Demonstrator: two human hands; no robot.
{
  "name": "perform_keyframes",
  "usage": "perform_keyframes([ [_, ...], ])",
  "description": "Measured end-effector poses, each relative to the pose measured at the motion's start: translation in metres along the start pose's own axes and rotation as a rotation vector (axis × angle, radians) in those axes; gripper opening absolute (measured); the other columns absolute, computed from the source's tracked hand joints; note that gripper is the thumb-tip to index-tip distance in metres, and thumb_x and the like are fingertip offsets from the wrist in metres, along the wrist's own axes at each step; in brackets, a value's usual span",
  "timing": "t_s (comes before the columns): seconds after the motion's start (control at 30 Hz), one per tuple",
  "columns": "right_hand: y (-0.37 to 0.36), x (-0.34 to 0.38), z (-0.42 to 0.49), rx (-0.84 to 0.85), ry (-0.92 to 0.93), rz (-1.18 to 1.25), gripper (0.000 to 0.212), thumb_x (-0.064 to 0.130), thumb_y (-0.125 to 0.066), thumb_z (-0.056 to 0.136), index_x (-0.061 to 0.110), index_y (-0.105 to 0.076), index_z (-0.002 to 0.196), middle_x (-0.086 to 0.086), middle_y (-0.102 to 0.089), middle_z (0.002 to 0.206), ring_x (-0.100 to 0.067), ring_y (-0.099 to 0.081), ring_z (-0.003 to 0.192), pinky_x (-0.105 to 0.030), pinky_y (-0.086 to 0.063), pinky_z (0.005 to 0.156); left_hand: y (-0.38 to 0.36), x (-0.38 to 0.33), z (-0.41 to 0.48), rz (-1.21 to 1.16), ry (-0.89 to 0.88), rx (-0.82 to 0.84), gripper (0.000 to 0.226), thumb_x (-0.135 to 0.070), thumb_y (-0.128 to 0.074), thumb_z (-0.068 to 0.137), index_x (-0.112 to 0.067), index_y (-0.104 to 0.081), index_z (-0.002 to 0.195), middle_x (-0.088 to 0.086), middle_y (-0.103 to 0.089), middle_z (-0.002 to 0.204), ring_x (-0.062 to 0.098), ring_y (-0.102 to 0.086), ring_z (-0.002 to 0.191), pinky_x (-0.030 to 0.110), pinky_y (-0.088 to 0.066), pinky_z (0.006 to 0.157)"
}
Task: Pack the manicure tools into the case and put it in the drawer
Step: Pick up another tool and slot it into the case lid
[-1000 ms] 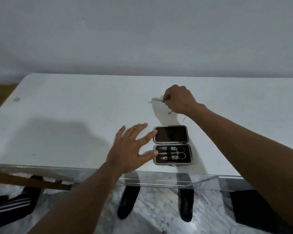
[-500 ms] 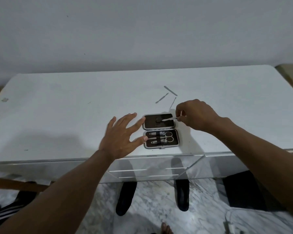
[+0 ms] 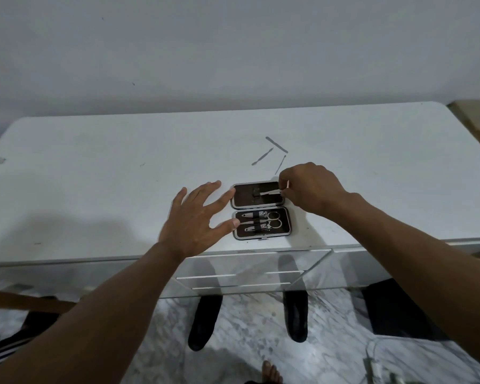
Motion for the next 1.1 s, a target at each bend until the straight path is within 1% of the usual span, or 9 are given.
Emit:
perform_keyframes([
  [0.1,-0.002,0.008,0.004,0.015,0.022,0.031,0.010,0.021,-0.063,0.085,0.019,-0.069,0.092,-0.008,-0.071,0.092,-0.031,-0.064,0.089,-0.036,-0.052,0.074,0.001,0.000,0.000,-0.002,-0.002,-0.007,0.068,-0.076,-0.022,0.088,-0.044,-0.024,0.148,-0.006,-0.026,0.158,0.014,-0.019,0.145,0.051,-0.011,0.117],
  [0.2,-0.006,0.017,0.007,0.031,0.057,0.055,0.009,0.016,-0.063,0.084,0.015,-0.069,0.090,-0.010,-0.071,0.093,-0.031,-0.063,0.089,-0.034,-0.050,0.074,0.001,0.001,0.000,0.000,0.001,-0.004,0.068,-0.075,-0.023,0.088,-0.044,-0.023,0.148,-0.007,-0.025,0.158,0.013,-0.018,0.145,0.051,-0.010,0.118],
  [0.27,-0.007,0.023,0.008,0.037,0.073,0.056,0.010,0.012,-0.062,0.084,0.013,-0.069,0.092,-0.010,-0.071,0.094,-0.031,-0.062,0.092,-0.033,-0.047,0.075,0.001,0.000,-0.001,-0.010,0.000,-0.007,0.068,-0.075,-0.023,0.088,-0.044,-0.024,0.148,-0.007,-0.025,0.158,0.013,-0.018,0.145,0.051,-0.010,0.118],
  [0.43,-0.009,0.027,0.010,0.049,0.075,0.058,0.017,0.005,-0.059,0.085,0.008,-0.070,0.097,-0.013,-0.071,0.099,-0.031,-0.062,0.096,-0.033,-0.048,0.078,0.001,0.000,0.000,0.002,-0.001,-0.001,0.068,-0.075,-0.021,0.088,-0.043,-0.025,0.148,-0.006,-0.025,0.158,0.013,-0.018,0.146,0.051,-0.010,0.118],
  [0.6,-0.011,0.028,0.013,0.039,0.071,0.066,0.019,0.005,-0.061,0.083,0.011,-0.073,0.097,-0.014,-0.072,0.098,-0.033,-0.065,0.095,-0.035,-0.053,0.080,0.001,0.000,-0.001,-0.002,-0.003,-0.007,0.068,-0.075,-0.021,0.088,-0.042,-0.027,0.148,-0.005,-0.026,0.158,0.015,-0.019,0.146,0.052,-0.010,0.118],
  [0.77,-0.016,0.024,0.019,0.067,0.034,0.135,0.021,0.005,-0.063,0.081,0.014,-0.074,0.097,-0.012,-0.074,0.097,-0.030,-0.066,0.094,-0.036,-0.055,0.084,0.002,-0.001,0.000,-0.009,0.000,-0.008,0.068,-0.075,-0.022,0.088,-0.043,-0.028,0.147,-0.005,-0.027,0.158,0.014,-0.020,0.145,0.052,-0.011,0.118],
  [0.9,-0.017,0.024,0.021,0.066,0.028,0.159,0.019,0.008,-0.066,0.081,0.015,-0.075,0.096,-0.014,-0.074,0.095,-0.030,-0.067,0.088,-0.036,-0.056,0.083,0.002,-0.001,0.000,-0.004,0.001,-0.005,0.069,-0.075,-0.020,0.088,-0.042,-0.028,0.147,-0.005,-0.027,0.158,0.015,-0.020,0.145,0.053,-0.012,0.117],
  [1.1,-0.019,0.025,0.021,0.077,0.024,0.164,0.023,0.004,-0.063,0.082,0.013,-0.074,0.099,-0.014,-0.073,0.098,-0.029,-0.068,0.090,-0.037,-0.057,0.084,0.002,-0.001,0.001,-0.012,0.001,-0.008,0.068,-0.075,-0.021,0.088,-0.042,-0.028,0.147,-0.004,-0.028,0.158,0.016,-0.021,0.145,0.053,-0.012,0.117],
])
Point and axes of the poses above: each hand's wrist, its own z-axis towards the middle knuckle, its own y-axis out of the back of the hand, x = y × z, the point moved 10 cm from there along z, towards the middle knuckle
